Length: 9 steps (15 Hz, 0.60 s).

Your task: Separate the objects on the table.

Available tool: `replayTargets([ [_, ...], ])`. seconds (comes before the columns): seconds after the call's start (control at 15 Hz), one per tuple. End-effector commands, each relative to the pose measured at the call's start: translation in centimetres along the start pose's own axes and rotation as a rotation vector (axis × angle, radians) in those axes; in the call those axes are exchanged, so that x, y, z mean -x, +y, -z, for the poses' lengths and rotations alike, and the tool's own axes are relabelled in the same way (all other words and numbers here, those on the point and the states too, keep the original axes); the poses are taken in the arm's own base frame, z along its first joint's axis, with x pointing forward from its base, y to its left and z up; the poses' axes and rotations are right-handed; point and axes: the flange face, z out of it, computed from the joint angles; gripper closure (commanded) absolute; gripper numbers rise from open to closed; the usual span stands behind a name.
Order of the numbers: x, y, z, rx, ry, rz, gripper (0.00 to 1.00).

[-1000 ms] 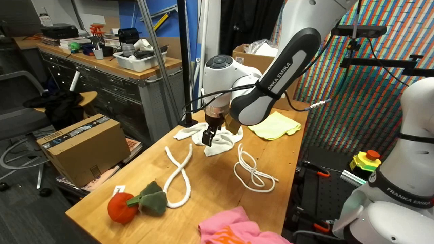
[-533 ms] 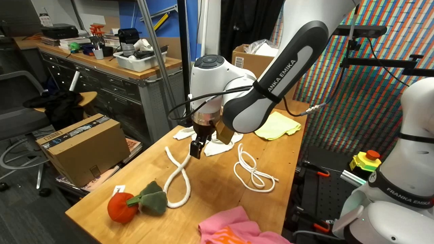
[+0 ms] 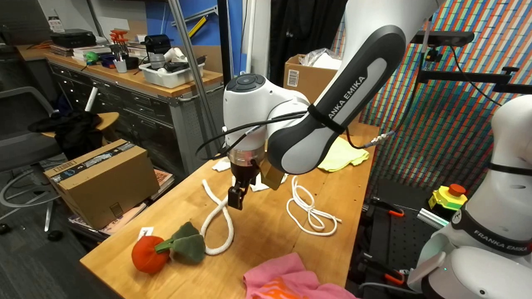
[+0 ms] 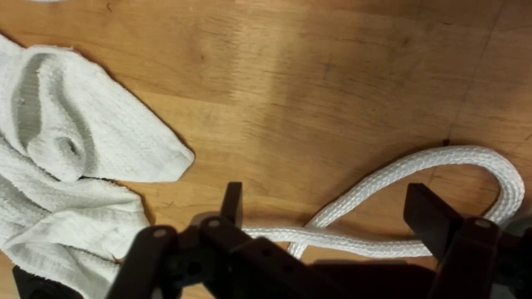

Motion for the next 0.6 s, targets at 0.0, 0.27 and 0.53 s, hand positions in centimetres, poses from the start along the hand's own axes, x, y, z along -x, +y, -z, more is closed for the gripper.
replayTargets([
  [0.0,-0.1,-1.8,-0.1,-0.018,-0.026,-0.006,0.00],
  [0.27,-0.1,-3.8,-0.3,-0.045,-0.035,-0.001,0.00],
  [0.53,-0.3,-5.8,-0.8,-0.069,-0.045,0.000,0.00],
])
